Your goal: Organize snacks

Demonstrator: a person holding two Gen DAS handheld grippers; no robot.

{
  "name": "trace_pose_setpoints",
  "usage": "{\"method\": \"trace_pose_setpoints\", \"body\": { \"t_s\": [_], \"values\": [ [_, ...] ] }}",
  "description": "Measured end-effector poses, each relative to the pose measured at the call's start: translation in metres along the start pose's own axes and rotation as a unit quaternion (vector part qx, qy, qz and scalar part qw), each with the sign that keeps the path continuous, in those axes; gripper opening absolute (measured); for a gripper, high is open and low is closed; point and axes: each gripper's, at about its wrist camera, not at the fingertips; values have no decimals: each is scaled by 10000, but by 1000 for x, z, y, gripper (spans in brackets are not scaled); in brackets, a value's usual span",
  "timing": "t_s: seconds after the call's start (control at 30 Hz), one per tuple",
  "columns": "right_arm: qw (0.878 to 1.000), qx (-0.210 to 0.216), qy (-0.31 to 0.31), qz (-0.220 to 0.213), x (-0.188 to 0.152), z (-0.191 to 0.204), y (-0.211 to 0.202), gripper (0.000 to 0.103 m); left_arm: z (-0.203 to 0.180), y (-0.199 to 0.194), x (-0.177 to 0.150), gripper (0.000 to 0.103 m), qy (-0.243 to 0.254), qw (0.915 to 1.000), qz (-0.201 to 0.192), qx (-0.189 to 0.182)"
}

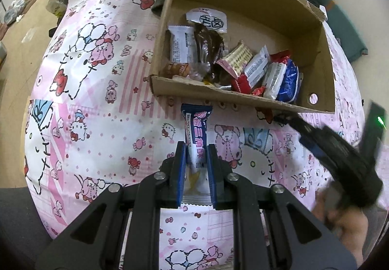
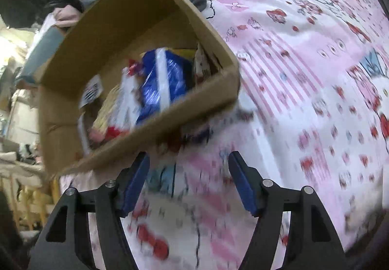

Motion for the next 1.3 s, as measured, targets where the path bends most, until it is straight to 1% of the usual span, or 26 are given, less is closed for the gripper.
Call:
{"method": "trace_pose_setpoints", "body": {
  "t_s": [0.07, 0.13, 0.23, 0.27, 0.3, 0.43, 0.47, 0.5, 0.57, 0.63, 0.83, 0.97, 1.0, 1.07, 1.1, 1.2, 1.3],
  "values": [
    [9999, -162, -22, 28, 7, 2, 16, 68, -1, 0, 0, 14, 42, 10000, -12, 3],
    [9990, -370, -251, 51, 9, 4, 30, 66, 0, 0, -1, 14, 59, 10000, -8, 42],
    [9963, -672, -521, -84, 8, 9, 32, 48, 4, 3, -2, 14, -20, 10000, 64, 49],
    [9961, -711, -512, -93, 9, 9, 32, 33, 5, 4, -2, 14, -37, 10000, 74, 52],
    [9967, -681, -434, -88, 9, 6, 32, 30, 6, 4, -2, 14, -49, 9999, 80, 57],
    [9996, -284, 67, -3, 9, -19, 20, 17, 4, 5, 0, 14, -31, 9999, 39, 95],
    [9997, -206, 138, 4, 8, -23, 15, 12, 5, 5, 1, 14, -45, 9999, 27, 93],
    [9998, -99, 194, -3, 6, -26, 8, 10, 5, 4, 2, 14, -57, 9999, 6, 101],
    [9996, 99, 252, 17, 2, -27, -4, 8, 6, 3, 3, 14, -81, 9999, -20, 109],
    [9995, 243, 177, 23, -5, -24, -17, 7, 8, 1, 4, 14, -139, 9999, -26, 77],
    [9974, 676, 221, 66, -40, -9, -41, 6, 7, -5, 0, 14, -54, 9999, -101, 114],
    [9948, 1019, 4, -43, -54, 5, -64, 6, 12, -10, 0, 14, -143, 9997, -150, 126],
    [9936, 1111, -71, -171, -54, 7, -74, 5, 12, -13, 0, 14, -140, 9996, -200, 133],
    [9905, 1285, -242, -421, -50, 15, -91, 5, 11, -20, 1, 14, -95, 9993, -341, 156],
    [9877, 1441, -292, -526, -46, 17, -99, 5, 9, -27, 3, 14, -68, 9988, -455, 145],
    [9817, 1651, -506, -806, -23, 27, -114, 5, 3, -43, 13, 14, 33, 9975, -712, 37],
    [9782, 1708, -606, -1016, -4, 24, -122, 5, 2, -56, 23, 11, 36, 9957, -924, -44]
  ]
}}
Point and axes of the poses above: each gripper's, at about its wrist camera, not at the fingertips, and y roughly the way its jaws point, z to its left, x to its top, and after that the axes turned 6 degrees about -z, right-handed
